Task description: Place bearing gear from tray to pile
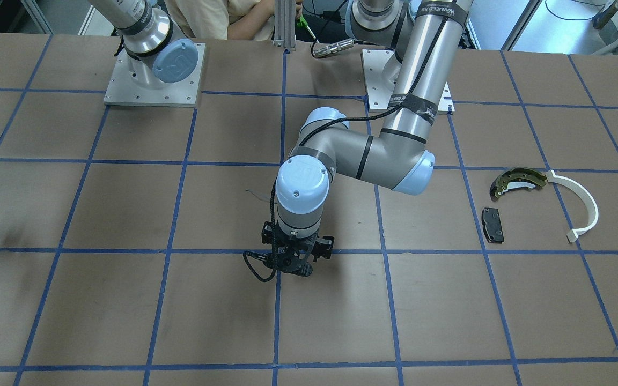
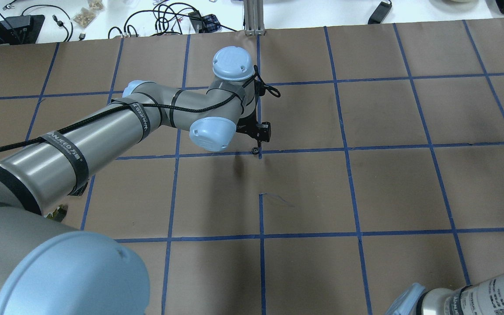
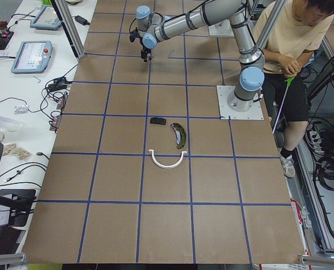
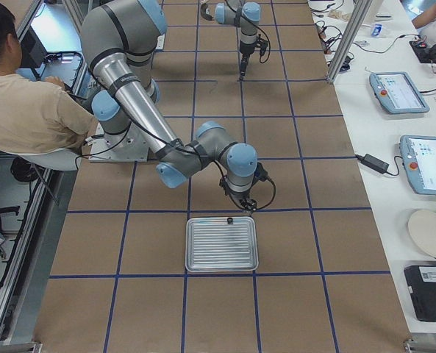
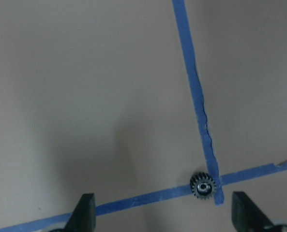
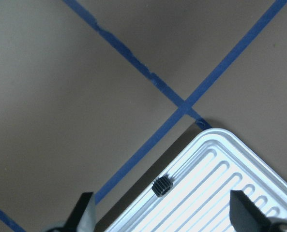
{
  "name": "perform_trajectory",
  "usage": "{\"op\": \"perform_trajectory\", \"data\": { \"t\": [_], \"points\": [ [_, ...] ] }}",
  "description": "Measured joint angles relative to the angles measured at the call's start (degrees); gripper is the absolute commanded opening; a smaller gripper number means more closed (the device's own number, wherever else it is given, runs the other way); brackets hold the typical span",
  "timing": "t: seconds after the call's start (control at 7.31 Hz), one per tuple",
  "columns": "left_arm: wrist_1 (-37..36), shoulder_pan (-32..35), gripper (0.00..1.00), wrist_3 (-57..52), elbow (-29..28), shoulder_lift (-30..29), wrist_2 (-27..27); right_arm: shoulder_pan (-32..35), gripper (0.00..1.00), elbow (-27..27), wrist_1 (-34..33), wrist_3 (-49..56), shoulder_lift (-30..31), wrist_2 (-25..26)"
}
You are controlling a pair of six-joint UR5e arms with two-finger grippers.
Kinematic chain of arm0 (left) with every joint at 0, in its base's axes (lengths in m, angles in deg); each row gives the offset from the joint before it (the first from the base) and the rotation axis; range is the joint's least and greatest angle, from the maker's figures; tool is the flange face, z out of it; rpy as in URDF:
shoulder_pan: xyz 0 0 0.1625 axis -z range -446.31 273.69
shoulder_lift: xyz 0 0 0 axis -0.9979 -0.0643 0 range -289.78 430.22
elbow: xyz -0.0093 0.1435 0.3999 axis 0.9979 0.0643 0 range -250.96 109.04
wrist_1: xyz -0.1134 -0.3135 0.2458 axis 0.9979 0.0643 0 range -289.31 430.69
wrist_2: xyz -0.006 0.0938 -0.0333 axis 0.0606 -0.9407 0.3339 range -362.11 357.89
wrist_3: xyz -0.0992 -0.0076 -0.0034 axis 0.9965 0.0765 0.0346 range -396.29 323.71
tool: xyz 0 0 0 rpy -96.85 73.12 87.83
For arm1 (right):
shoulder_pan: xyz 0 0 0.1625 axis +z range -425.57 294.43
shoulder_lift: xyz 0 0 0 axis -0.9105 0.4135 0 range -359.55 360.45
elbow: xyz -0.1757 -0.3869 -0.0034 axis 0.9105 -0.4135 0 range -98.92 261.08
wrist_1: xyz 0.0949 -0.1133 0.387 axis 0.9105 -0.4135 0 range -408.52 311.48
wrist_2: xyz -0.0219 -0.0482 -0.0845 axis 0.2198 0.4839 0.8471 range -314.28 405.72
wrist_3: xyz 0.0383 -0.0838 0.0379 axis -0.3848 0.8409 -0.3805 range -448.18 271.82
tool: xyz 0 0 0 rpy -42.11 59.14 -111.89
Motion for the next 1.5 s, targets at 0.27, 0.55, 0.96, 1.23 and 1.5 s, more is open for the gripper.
{"op": "perform_trajectory", "data": {
  "t": [0.27, 0.55, 0.96, 1.23, 1.5],
  "points": [
    [-0.2, 1.05, 0.78, 0.16, -0.01, -0.66, 0.51, -1.33, 0.88, 0.01, -0.19, 19.58, -2.02, -0.03],
    [-0.23, 1.2, 0.75, 0.13, 0.01, -0.89, 0.57, -2.06, 0.88, -0.22, -0.69, 28.7, -5.07, -0.68],
    [-0.68, 1.24, 0.71, 0.1, -0.07, -1.13, 0.55, -2.93, 0.79, 0.08, -3.44, 28.76, -7.29, -0.95],
    [-1.43, 1.24, 0.52, 0.16, -0.12, -1.58, 0.59, -2.98, 0.74, 0.3, -3.73, 27.31, -7.46, -0.94],
    [-1.62, 1.24, 0.0, 0.18, -0.09, -1.68, 0.62, -2.99, 0.71, 0.79, -3.93, 26.88, -7.52, -1.1]
  ]
}}
